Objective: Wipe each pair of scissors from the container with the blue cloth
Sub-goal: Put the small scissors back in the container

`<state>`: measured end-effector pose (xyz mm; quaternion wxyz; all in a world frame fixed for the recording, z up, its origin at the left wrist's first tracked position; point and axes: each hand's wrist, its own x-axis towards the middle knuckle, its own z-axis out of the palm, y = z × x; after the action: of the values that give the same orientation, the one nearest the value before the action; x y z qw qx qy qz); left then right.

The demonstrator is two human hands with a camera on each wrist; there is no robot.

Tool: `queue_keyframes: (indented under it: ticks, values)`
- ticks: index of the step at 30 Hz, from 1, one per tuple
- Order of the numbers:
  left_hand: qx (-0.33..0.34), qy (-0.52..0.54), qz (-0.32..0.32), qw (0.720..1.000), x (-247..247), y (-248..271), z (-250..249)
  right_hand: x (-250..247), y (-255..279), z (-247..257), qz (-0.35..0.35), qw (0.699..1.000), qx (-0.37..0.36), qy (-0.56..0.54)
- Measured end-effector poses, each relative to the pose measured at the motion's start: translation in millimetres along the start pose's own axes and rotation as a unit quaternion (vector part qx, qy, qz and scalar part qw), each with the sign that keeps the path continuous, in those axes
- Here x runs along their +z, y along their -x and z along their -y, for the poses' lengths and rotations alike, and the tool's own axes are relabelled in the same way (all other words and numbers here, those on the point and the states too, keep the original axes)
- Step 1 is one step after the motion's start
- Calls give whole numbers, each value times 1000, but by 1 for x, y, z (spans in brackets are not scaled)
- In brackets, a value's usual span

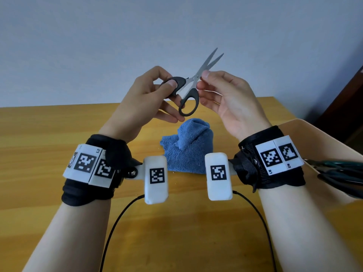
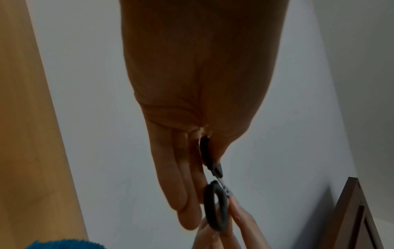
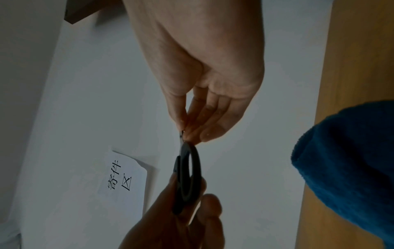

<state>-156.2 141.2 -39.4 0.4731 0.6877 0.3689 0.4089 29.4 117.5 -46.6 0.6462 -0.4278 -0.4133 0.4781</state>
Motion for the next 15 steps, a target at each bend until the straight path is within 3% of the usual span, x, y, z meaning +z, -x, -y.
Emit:
queue_keyframes:
  ticks: [8, 15]
  values:
    - [-9, -39, 32, 999, -5, -1, 4, 1, -5, -5, 19, 999, 3, -35]
    - [-6, -80, 63, 995, -13, -1, 11, 4, -3, -10, 106, 994, 11, -18]
